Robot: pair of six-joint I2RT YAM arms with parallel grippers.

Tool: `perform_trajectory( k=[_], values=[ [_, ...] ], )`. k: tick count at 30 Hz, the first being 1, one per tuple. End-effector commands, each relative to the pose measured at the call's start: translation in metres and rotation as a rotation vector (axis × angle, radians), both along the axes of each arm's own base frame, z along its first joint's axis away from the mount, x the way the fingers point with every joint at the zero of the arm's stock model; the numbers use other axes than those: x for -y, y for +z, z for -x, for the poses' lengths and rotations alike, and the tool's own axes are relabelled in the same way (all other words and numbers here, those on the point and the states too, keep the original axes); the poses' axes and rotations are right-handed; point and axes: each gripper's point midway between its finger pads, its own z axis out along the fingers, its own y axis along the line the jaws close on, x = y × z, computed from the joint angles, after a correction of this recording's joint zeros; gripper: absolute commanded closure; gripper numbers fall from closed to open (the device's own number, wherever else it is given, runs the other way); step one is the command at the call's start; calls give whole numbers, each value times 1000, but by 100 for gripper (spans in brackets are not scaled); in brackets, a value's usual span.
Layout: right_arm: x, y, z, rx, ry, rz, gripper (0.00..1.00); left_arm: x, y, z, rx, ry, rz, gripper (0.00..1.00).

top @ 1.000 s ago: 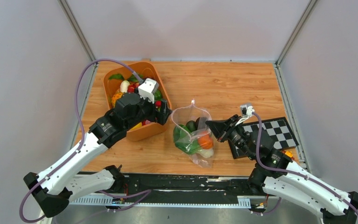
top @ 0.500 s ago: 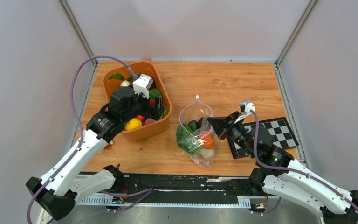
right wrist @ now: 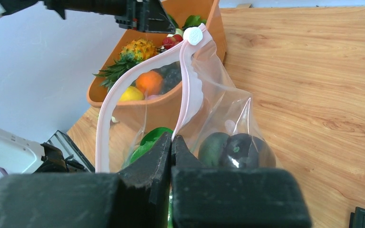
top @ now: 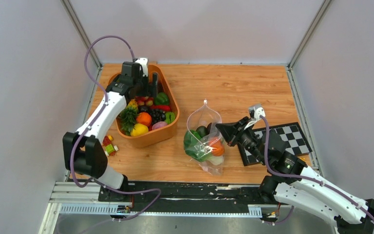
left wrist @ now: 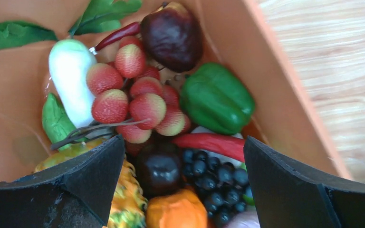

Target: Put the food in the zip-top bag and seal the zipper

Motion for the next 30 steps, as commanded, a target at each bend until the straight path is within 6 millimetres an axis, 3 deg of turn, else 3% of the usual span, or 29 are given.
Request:
perform_trajectory(
  k=[1,10,14,17,23,27,30],
  values=[
    [1,25,5,40,26,-47,100,-22,2,-27,22,17,-49,0],
    [5,26,8,43,24,-72,100,-45,-28,-62,-133,-68,-291,0],
    [5,25,9,39,26,-67,100,-61,-63,-52,-296,-38,-371,0],
    [5,26,9,39,30,-65,100,-59,-85,-37,-380,-68,-363,0],
    [6,23,10,35,29,-58,100,-64,-112,-24,-467,-71,-381,0],
    [6,22,10,31,28,-62,100,-75,-126,-23,-526,-17,-412,13],
    [6,20,9,28,25,-58,100,-70,-129,-22,-537,-36,-388,35]
  ],
)
